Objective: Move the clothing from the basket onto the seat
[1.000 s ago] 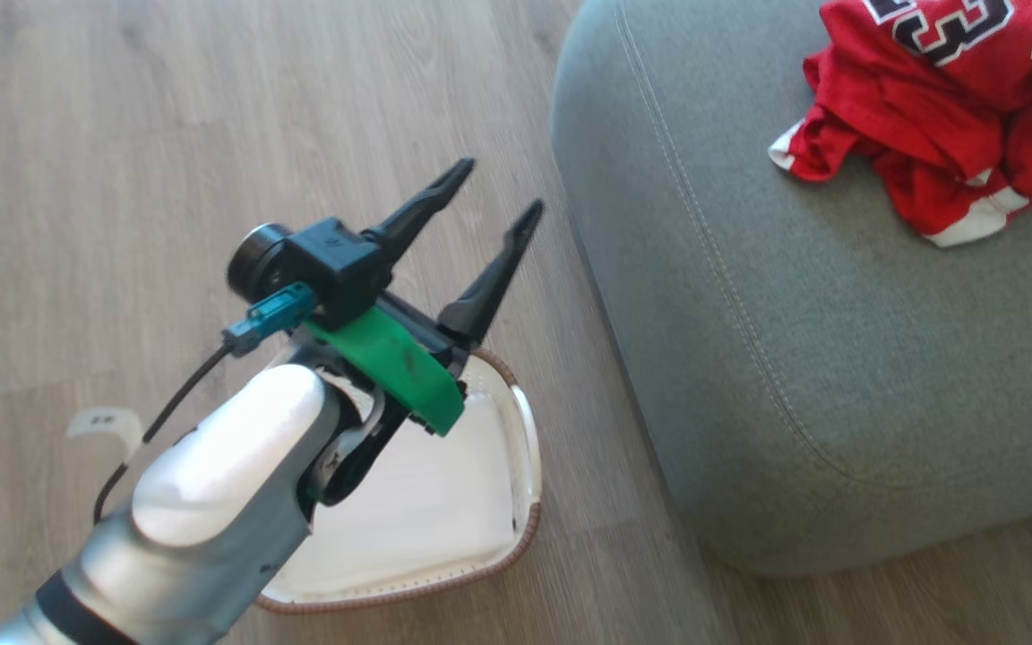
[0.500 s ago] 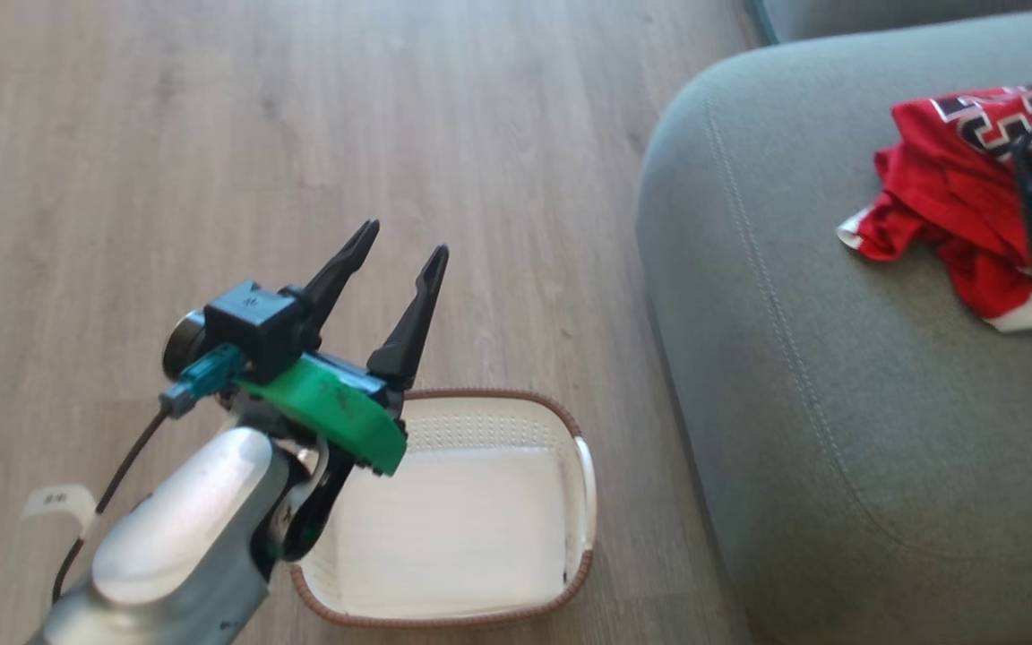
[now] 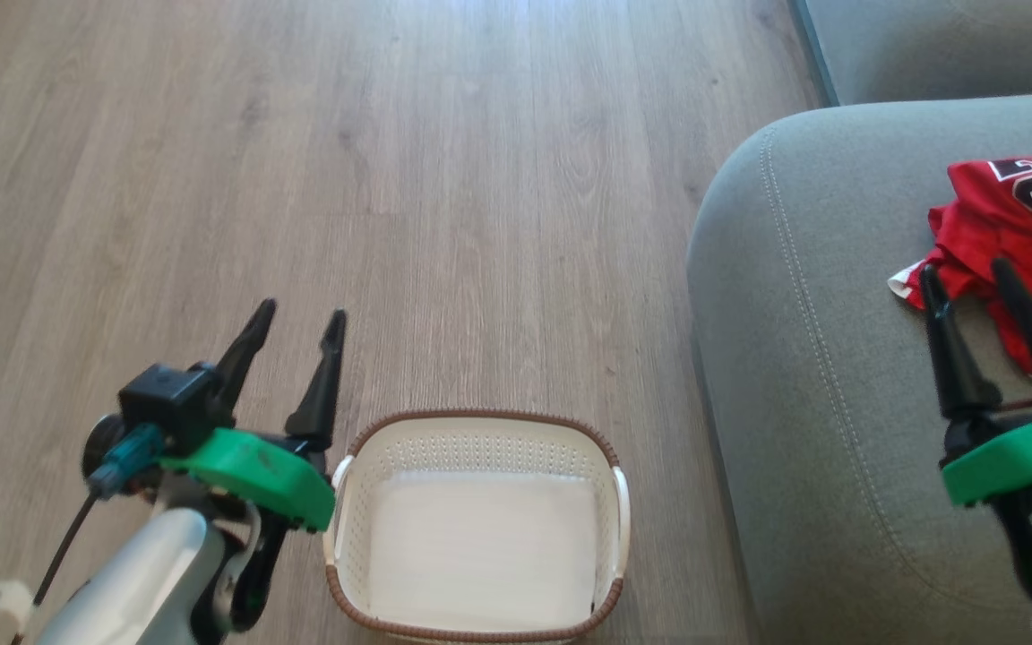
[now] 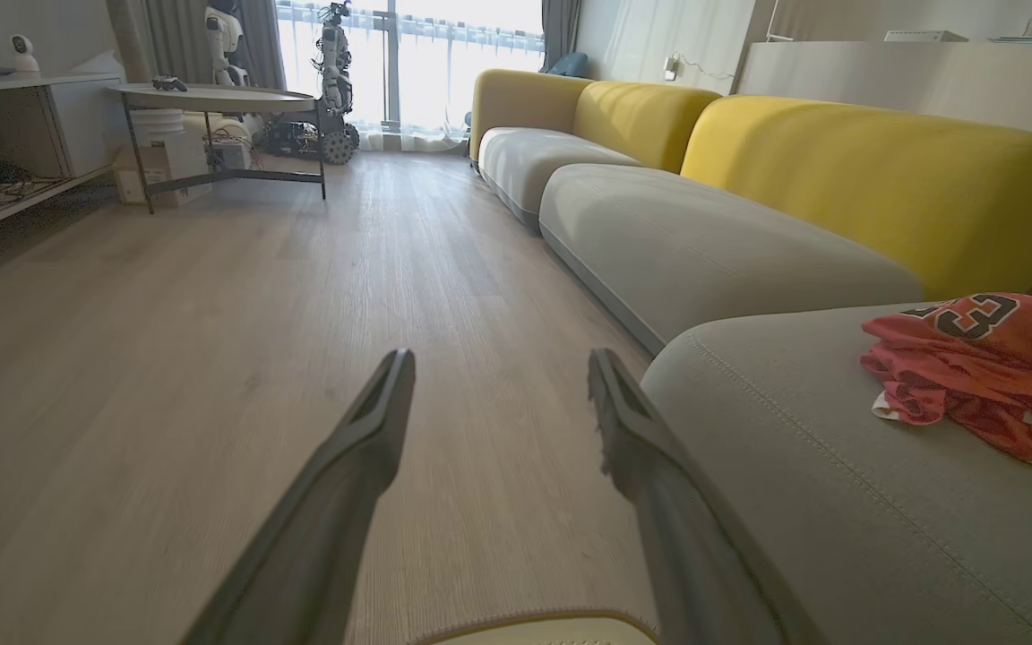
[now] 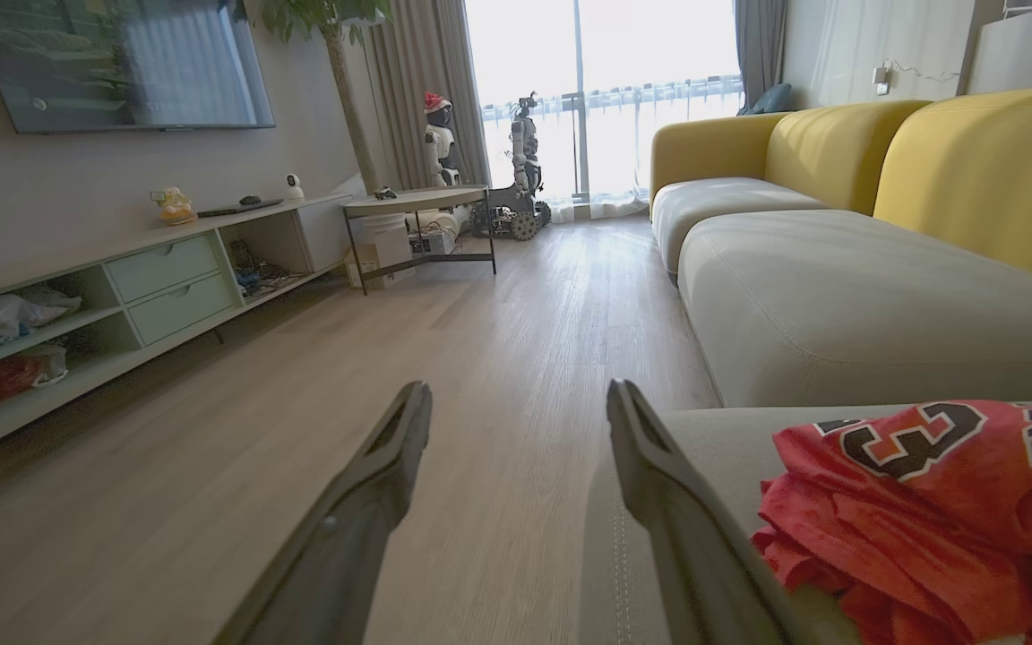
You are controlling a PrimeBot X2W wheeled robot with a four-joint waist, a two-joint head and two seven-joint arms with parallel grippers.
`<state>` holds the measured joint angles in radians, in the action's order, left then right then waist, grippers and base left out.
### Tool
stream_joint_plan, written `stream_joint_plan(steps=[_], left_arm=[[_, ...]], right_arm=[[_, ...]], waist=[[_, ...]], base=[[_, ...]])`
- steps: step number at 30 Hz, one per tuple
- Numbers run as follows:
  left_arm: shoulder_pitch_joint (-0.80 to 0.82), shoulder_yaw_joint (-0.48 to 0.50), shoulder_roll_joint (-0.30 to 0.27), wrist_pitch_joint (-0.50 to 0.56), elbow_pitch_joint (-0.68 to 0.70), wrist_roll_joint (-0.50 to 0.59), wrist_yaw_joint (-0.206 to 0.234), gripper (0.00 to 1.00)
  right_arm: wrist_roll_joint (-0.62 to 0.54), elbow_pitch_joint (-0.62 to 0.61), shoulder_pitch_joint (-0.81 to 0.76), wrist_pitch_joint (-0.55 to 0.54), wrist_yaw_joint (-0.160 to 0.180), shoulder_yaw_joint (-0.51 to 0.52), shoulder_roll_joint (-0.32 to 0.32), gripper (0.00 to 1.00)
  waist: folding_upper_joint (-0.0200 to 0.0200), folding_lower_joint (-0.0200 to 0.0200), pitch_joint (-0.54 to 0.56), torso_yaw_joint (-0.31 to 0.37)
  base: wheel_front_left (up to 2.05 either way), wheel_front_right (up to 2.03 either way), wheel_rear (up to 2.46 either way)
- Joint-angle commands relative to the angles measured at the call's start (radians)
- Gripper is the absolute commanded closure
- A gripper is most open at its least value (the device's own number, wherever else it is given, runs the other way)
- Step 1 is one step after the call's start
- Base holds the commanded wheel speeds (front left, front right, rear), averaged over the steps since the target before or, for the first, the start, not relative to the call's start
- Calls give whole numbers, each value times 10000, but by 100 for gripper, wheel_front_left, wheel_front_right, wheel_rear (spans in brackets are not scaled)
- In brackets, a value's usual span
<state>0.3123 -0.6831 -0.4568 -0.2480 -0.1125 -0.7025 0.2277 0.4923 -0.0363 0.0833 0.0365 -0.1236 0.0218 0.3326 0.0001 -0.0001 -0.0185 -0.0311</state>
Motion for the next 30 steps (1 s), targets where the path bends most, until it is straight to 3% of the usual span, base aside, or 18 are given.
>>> stream_joint_plan(steps=[1, 12, 20, 30], left_arm=[[175, 701, -387, -119, 375, -66, 121, 0], [-1471, 2197, -87, -135, 1044, 396, 502, 0], [-2679, 3543, 463, -136, 1369, 992, 65, 0], [-2955, 4186, 923, -137, 1140, 1632, -520, 0]], right_arm=[[-166, -422, -14, 128, -71, -123, 11, 0], [-454, -735, -992, 826, -71, -310, -771, 0], [-564, -657, -1325, 1364, -71, -554, -1084, 0], [-612, -529, -1231, 1523, -71, -825, -1130, 0]], waist=[[-1, 1, 66, -57], [-1, 1, 233, -149], [-1, 1, 233, -37], [-1, 1, 255, 76]], base=[[0, 0, 0], [0, 0, 0], [0, 0, 0], [0, 0, 0]])
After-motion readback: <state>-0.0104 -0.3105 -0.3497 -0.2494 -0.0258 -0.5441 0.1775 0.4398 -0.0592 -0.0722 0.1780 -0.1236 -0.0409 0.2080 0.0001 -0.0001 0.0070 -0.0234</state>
